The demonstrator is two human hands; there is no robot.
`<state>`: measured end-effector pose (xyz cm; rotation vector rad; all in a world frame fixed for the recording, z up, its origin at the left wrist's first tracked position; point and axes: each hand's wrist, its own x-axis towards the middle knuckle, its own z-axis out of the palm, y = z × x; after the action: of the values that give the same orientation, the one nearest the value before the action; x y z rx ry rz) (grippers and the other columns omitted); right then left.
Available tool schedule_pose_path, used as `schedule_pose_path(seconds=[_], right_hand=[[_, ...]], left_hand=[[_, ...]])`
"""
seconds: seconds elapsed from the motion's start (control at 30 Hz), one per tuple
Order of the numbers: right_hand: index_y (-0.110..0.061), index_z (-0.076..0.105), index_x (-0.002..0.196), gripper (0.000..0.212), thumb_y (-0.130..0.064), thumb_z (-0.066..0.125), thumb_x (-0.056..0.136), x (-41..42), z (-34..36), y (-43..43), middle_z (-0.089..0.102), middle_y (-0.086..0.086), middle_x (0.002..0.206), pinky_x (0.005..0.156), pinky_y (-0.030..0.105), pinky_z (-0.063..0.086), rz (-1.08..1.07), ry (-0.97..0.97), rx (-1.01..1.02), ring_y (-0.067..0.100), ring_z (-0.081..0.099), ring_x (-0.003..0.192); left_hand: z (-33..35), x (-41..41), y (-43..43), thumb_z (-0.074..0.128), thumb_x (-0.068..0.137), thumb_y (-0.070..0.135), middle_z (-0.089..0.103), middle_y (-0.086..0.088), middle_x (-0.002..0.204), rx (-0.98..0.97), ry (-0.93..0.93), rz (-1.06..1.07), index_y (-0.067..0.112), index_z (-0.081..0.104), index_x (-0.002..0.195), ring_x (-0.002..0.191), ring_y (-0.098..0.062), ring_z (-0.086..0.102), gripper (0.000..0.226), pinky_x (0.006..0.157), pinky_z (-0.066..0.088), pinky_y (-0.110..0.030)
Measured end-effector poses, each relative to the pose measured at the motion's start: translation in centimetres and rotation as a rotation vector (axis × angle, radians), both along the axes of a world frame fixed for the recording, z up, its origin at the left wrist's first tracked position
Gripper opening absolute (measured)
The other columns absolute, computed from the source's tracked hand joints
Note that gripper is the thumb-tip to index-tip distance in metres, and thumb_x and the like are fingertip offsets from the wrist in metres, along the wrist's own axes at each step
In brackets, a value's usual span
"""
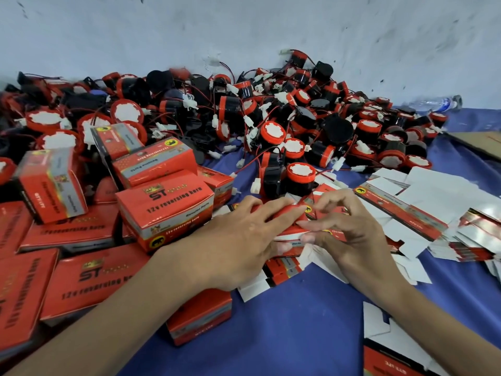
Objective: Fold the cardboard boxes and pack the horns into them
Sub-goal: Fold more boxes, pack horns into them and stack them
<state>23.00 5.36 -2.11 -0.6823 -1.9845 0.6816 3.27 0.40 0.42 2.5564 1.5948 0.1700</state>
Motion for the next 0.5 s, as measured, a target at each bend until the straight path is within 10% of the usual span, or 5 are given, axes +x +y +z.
schedule_pose_path(seconds=[0.5], right_hand=[[-0.014, 0.077, 0.085, 0.019, -0.001, 0.073, 0.071, -0.51, -0.10, -0.23, 0.071, -0.009, 0.083, 0.071, 0.014, 0.052, 0.071, 0.146, -0.043, 0.006, 0.067, 0.081]], left_hand=[[-0.05, 0.71, -0.22, 0.027, 0.098, 0.054, 0.006, 0.014, 0.150, 0.081, 0.024, 0.121, 0.025, -0.003, 0.150, 0.129, -0.010, 0.010, 0.067, 0.102, 0.038, -0.038]])
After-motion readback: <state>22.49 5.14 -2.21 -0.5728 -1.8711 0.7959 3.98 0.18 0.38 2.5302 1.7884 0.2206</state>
